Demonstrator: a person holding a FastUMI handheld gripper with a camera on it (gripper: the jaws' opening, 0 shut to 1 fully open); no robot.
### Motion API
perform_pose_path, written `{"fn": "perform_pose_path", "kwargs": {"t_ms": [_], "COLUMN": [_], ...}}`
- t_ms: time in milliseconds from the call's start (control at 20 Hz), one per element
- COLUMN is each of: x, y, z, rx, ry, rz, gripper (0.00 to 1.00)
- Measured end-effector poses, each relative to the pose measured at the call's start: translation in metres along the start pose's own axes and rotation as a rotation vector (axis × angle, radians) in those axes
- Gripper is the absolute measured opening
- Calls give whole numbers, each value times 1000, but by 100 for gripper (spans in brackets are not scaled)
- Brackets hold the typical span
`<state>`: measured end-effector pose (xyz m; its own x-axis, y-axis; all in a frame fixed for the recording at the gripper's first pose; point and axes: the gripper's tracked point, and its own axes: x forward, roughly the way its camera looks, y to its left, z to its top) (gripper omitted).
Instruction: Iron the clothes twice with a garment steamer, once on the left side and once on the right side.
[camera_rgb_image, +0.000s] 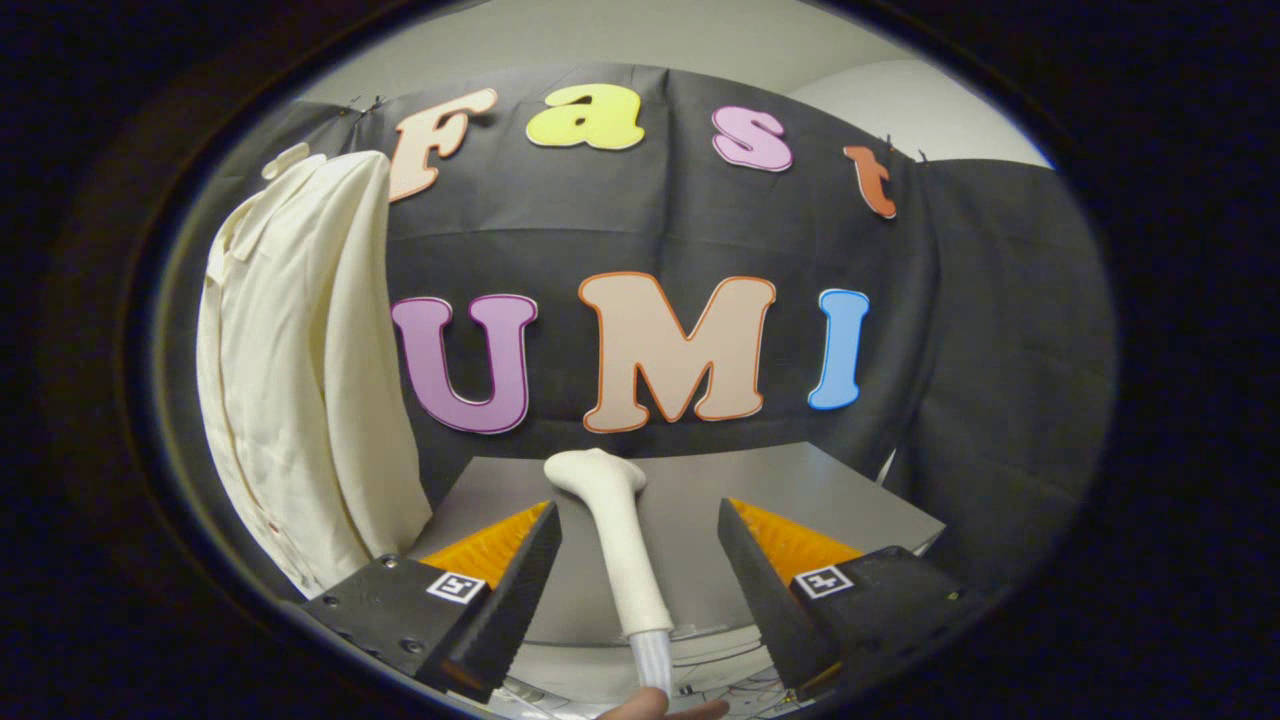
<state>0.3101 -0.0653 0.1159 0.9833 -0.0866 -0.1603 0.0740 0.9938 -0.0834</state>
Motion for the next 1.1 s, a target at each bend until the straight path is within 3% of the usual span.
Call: {"fn": "perform_pose_path", "kwargs": {"t_ms": [250,550,650,1100], "x": [30,66,80,105], "y": [7,30,29,35], "z": [15,2,-5,-38], "rx": [-1,-10,35,25], "ry": [81,215,261,449], "rz": [36,109,99,91], "gripper": [97,97,97,94]}}
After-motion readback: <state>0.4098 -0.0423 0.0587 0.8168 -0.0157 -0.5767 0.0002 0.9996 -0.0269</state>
